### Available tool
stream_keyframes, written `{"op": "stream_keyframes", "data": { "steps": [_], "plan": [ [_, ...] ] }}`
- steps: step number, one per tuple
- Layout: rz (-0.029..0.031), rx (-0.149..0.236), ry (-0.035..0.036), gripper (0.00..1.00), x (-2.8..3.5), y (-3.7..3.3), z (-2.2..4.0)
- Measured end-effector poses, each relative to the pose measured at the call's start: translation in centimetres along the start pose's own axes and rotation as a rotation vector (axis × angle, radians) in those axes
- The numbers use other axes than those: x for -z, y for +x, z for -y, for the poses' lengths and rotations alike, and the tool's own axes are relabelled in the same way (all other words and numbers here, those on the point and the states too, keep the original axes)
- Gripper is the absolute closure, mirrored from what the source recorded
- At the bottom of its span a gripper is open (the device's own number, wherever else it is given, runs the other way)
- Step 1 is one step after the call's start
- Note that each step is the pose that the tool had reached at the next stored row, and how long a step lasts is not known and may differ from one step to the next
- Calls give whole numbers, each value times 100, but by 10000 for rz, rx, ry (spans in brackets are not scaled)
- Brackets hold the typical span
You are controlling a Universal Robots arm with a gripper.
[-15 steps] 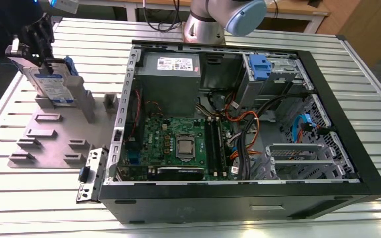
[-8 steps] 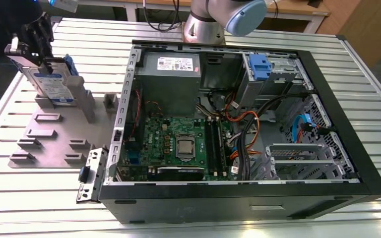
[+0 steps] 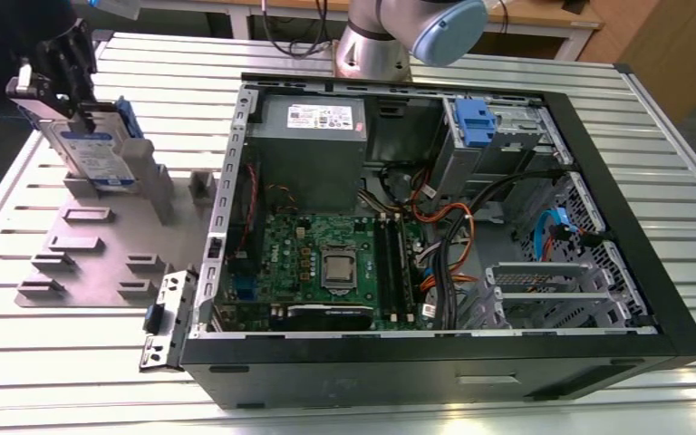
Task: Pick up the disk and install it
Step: 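Pick up the disk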
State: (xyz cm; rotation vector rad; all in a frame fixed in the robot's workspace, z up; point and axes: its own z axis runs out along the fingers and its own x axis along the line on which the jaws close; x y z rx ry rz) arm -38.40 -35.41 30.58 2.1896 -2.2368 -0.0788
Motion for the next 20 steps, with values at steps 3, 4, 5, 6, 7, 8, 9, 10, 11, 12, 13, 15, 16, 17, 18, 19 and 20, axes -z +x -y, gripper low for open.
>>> {"op": "stream_keyframes", "data": {
  "steps": [3,4,5,6,7,8,9,10,11,12,13,15,16,17,18,19,20],
  "plan": [
    [1,0,1,65,71,-2,-3],
    [0,0,1,65,94,-3,-4],
    [1,0,2,65,115,-3,-5],
    [0,1,1,65,136,-4,-6],
    [1,0,0,65,152,-4,-7],
    [2,0,2,65,157,-4,-7],
    [2,1,3,65,156,-4,-6],
    [2,1,4,65,156,-4,-6],
    [2,1,3,65,157,-4,-7],
    [1,0,3,65,158,-4,-7],
    [1,0,2,65,159,-4,-7],
    [-2,0,-2,65,180,-5,-8],
    [0,1,1,65,185,-5,-8],
    [1,0,2,65,190,-5,-8],
    [0,0,0,65,199,-5,-9],
    [0,0,1,65,206,-6,-9],
    [2,1,4,65,205,-6,-9]
  ]
}}
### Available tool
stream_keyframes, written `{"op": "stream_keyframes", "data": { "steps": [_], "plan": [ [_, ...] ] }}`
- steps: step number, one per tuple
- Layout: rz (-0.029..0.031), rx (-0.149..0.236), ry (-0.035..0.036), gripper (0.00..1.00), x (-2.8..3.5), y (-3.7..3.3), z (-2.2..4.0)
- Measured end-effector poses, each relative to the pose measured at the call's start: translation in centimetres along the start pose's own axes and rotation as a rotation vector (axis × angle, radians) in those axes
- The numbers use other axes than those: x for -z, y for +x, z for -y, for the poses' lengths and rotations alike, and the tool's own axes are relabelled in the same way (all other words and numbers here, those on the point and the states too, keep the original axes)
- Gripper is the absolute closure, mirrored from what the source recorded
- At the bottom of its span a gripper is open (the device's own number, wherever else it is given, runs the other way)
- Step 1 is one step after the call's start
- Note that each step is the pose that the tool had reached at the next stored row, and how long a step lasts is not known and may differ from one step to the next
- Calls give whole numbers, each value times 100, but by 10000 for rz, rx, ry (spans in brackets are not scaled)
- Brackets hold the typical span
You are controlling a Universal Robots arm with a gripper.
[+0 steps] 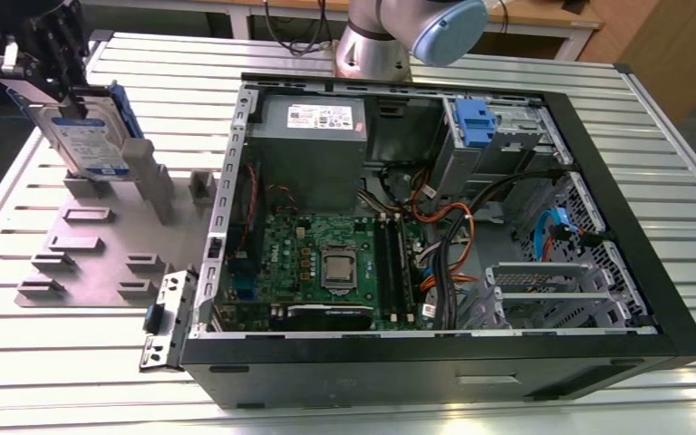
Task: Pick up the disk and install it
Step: 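Pick up the disk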
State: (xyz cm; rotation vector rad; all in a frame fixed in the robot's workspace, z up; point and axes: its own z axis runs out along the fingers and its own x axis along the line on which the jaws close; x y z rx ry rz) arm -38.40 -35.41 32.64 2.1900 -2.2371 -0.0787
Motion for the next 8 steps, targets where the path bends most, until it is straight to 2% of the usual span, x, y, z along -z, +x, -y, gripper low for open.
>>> {"op": "stream_keyframes", "data": {
  "steps": [5,8],
  "plan": [
    [-1,0,-1,65,7,0,0],
    [-2,0,-4,65,36,-1,-2]
  ]
}}
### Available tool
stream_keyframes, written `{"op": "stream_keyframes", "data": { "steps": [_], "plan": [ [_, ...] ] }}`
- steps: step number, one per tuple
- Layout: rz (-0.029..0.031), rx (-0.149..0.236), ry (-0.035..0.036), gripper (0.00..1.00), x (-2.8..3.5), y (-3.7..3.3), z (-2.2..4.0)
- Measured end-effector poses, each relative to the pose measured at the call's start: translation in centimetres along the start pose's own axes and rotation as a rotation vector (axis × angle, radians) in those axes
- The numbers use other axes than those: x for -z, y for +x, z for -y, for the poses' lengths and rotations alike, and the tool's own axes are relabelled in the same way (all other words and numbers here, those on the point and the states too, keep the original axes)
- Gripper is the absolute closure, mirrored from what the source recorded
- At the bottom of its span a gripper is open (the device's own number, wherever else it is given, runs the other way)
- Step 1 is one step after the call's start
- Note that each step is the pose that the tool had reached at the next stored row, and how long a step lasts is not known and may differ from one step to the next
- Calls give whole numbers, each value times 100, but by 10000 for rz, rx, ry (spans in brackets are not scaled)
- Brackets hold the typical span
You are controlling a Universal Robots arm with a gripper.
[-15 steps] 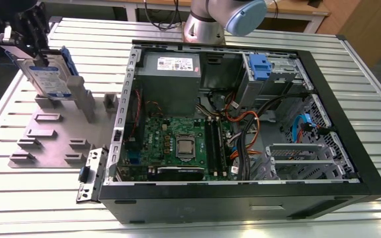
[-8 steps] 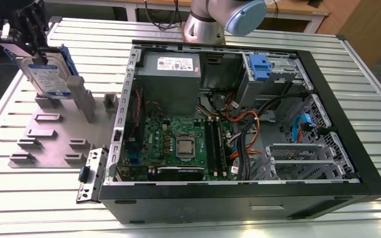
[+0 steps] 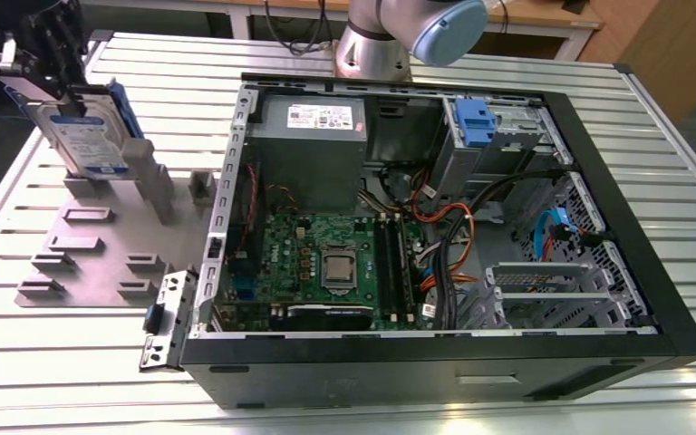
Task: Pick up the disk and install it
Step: 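Pick up the disk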
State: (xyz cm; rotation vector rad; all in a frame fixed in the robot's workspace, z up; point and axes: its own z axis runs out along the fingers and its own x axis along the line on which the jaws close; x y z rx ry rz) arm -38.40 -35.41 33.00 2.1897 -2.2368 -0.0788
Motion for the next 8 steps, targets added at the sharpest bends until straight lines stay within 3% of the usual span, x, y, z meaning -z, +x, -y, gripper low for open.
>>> {"op": "stream_keyframes", "data": {
  "steps": [8],
  "plan": [
    [1,0,2,65,116,-3,-5]
  ]
}}
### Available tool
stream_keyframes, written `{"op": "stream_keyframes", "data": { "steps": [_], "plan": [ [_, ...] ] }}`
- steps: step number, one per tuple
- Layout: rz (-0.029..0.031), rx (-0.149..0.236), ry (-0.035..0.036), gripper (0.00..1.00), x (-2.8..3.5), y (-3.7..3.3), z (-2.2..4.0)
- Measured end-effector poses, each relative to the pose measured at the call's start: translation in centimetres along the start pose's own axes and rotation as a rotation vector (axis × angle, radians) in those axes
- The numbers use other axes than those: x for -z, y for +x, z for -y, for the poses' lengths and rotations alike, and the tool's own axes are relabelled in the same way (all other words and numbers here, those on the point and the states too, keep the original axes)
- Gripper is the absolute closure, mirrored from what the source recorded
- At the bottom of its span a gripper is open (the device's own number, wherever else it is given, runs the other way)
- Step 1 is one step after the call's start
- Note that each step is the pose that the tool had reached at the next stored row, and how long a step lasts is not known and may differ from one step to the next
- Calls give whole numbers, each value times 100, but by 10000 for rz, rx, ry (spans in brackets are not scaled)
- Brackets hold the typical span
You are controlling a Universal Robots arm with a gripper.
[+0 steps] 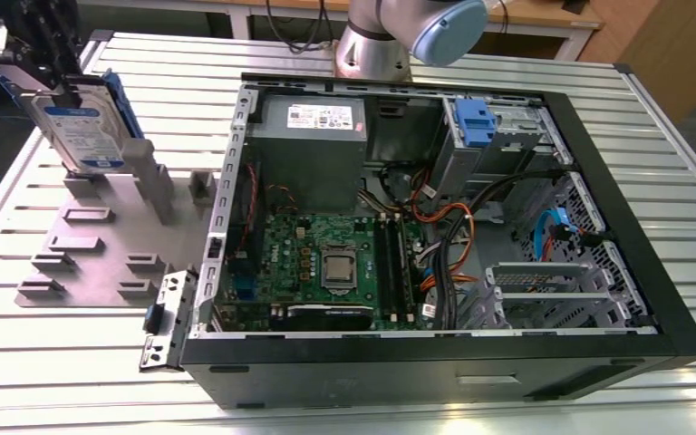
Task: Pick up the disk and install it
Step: 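Pick up the disk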
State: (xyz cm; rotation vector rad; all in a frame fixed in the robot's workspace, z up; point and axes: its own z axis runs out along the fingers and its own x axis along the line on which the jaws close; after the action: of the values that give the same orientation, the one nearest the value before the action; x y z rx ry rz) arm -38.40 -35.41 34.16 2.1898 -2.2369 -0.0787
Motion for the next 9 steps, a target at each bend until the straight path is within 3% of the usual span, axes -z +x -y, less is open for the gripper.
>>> {"op": "stream_keyframes", "data": {
  "steps": [9],
  "plan": [
    [0,0,0,65,3,0,0]
  ]
}}
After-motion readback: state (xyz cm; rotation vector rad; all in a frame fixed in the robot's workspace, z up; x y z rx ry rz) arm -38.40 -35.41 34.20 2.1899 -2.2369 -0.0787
